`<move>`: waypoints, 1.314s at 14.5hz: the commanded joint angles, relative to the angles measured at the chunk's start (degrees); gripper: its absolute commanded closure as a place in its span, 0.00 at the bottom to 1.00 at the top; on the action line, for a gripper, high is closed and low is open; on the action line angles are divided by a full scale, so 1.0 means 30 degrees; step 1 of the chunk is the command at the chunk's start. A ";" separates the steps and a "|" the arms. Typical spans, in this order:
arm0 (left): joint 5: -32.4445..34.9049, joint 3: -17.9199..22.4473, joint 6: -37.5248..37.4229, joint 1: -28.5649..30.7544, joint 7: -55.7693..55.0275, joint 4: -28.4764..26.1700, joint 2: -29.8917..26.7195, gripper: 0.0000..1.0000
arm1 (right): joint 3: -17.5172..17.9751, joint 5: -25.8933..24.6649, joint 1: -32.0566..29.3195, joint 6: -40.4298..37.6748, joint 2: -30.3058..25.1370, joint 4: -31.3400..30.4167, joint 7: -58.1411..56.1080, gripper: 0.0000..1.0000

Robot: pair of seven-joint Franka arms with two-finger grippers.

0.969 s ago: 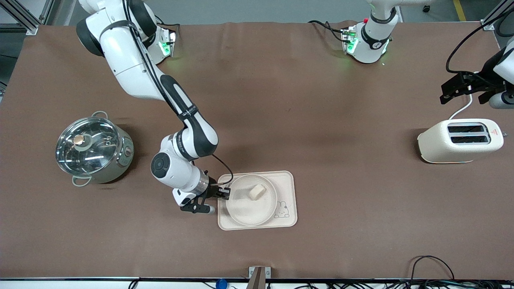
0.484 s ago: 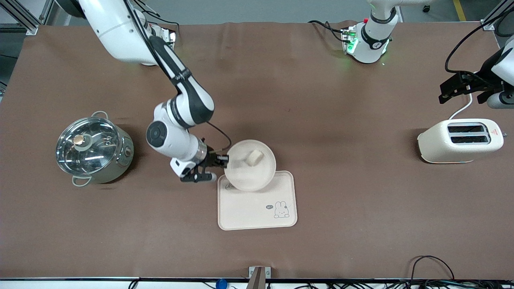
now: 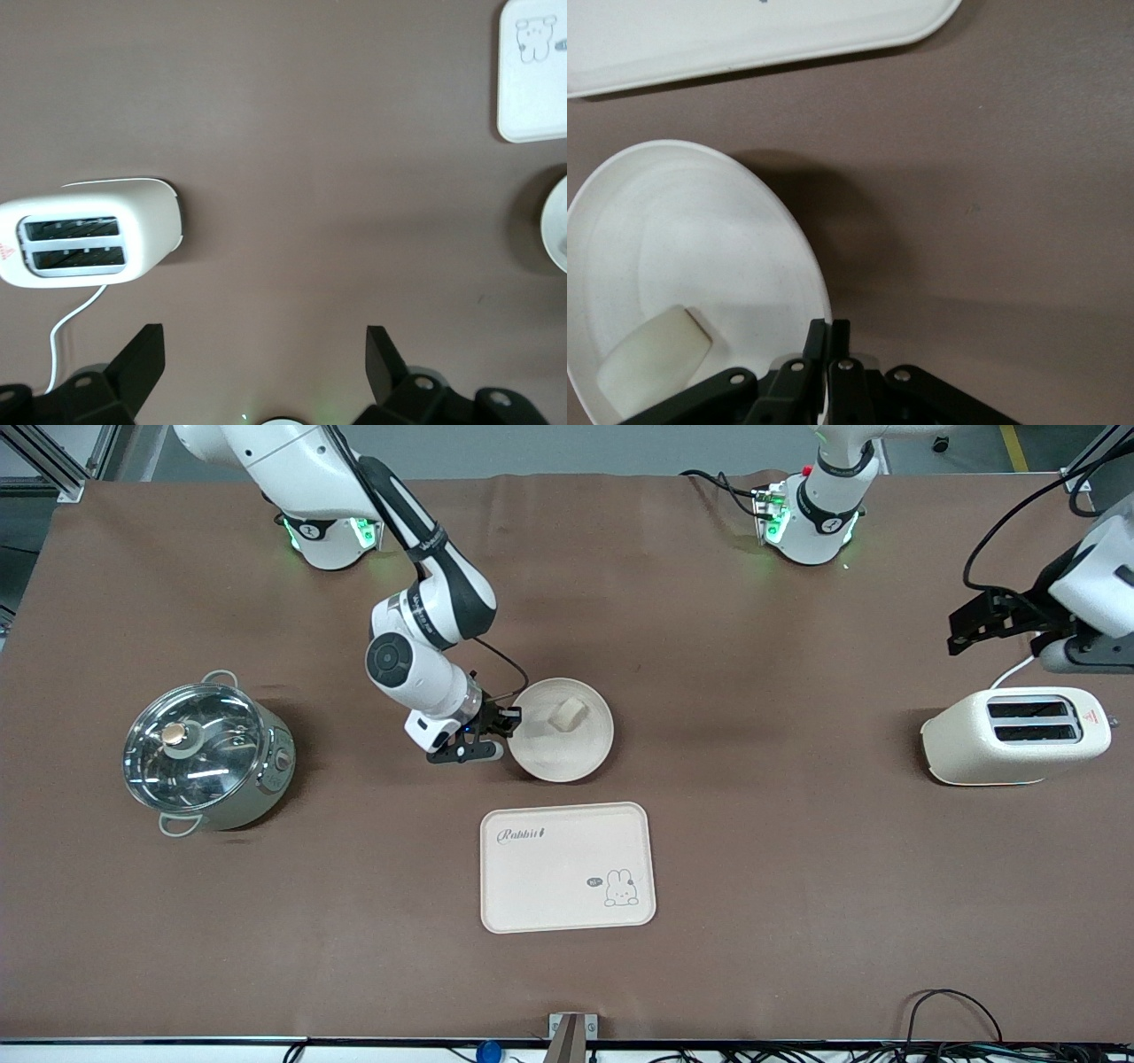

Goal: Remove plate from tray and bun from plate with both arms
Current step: 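Lift the plate with the bun off the tray with the right gripper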

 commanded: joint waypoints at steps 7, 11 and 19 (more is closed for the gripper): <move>0.0296 -0.0420 0.1487 -0.3432 -0.4432 0.0144 0.3373 0.00 | -0.0117 0.0476 0.0288 0.0773 0.0278 -0.0514 -0.0046 0.61; 0.0004 -0.0449 0.3157 -0.4899 -0.7277 0.0114 0.5542 0.00 | -0.0204 0.0476 -0.0179 0.0713 0.0073 -0.0222 0.0306 0.00; -0.0026 -0.0743 0.8314 -0.7271 -1.3603 -0.1028 0.7976 0.00 | -0.1635 -0.0982 -0.2700 -0.2972 -0.2530 0.0600 0.0013 0.00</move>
